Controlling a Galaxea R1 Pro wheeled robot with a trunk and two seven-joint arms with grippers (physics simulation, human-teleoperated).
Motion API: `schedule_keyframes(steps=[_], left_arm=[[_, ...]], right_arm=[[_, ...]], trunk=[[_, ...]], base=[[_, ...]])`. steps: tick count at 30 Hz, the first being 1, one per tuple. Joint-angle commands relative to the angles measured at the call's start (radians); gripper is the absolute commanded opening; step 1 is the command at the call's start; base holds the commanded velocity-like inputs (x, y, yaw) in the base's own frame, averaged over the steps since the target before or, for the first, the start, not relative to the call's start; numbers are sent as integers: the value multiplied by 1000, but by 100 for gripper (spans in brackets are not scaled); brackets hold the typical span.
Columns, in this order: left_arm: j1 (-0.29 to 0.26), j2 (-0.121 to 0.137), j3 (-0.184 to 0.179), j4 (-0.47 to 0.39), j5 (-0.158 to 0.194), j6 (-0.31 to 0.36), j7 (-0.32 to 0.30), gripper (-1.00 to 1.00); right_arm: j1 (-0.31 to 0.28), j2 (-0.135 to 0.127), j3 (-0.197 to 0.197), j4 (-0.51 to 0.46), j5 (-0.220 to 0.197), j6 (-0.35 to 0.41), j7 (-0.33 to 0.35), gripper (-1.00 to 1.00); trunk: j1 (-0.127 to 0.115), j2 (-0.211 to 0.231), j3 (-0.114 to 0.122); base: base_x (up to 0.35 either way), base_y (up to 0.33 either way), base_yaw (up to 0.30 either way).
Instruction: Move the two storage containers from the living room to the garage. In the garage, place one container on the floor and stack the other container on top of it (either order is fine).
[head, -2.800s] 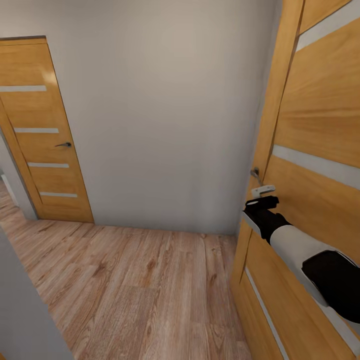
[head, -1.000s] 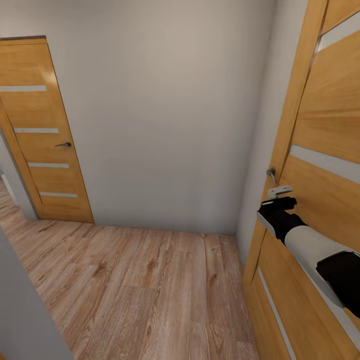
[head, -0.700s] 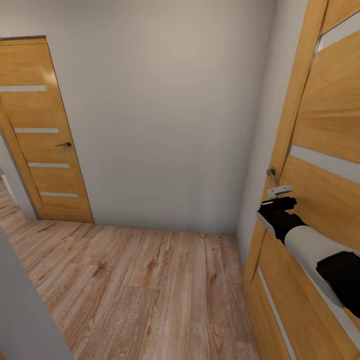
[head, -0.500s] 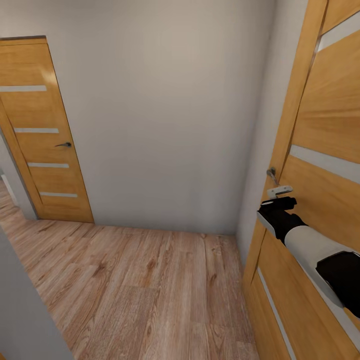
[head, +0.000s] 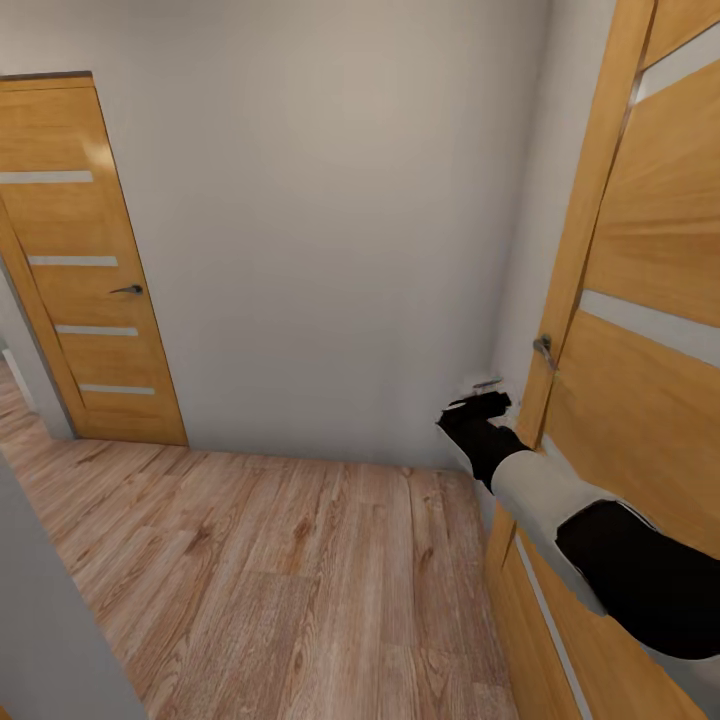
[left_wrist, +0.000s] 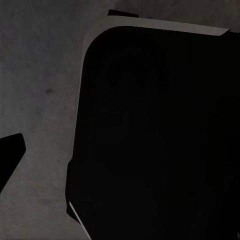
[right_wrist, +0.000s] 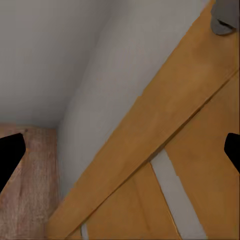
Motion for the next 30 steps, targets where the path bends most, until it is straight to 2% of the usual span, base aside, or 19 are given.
schedule_keyframes(steps=[1,5,7,12,14,16,18,22,25,28,30], left_arm=[[0,0,-1,-1,7,0,1,100],[0,0,-1,-1,7,0,1,100],[0,0,0,-1,7,0,2,100],[0,-1,0,-1,7,-1,2,100],[0,-1,0,-1,7,-1,2,100],[0,-1,0,-1,8,-2,2,100],[0,-2,0,-2,9,-3,2,100],[0,-10,0,-4,9,-3,2,100],[0,-13,0,-4,9,-3,2,100],[0,-14,0,-4,9,-3,2,100],[0,-14,0,-4,9,-3,2,100]], right_arm=[[-1,21,8,-1,-7,12,-7,100],[-1,74,4,-1,-8,16,-9,100],[-1,110,0,-1,-12,14,-6,100],[11,115,-1,-2,-15,-6,36,100],[24,115,-2,-3,-15,-29,93,100],[66,115,-2,-3,-15,-48,168,100],[122,115,-2,-3,-15,-60,214,100],[223,115,-2,-3,-14,-107,244,100],[337,115,0,-2,-7,-152,270,100],[402,115,1,-2,-5,-174,293,100],[473,115,4,-1,-4,-198,315,100]], trunk=[[0,-1,-1],[0,-1,-1],[0,-1,-1],[0,-1,-1],[0,-1,-1],[0,-1,-1],[0,-1,-1],[0,-1,-1],[0,-1,-1],[0,-1,-1],[0,-1,-1]], base=[[0,0,0],[0,0,0],[0,0,0],[0,0,0],[0,0,0],[0,0,0],[0,0,0],[0,0,0],[0,0,0],[0,0,0],[0,0,0]])
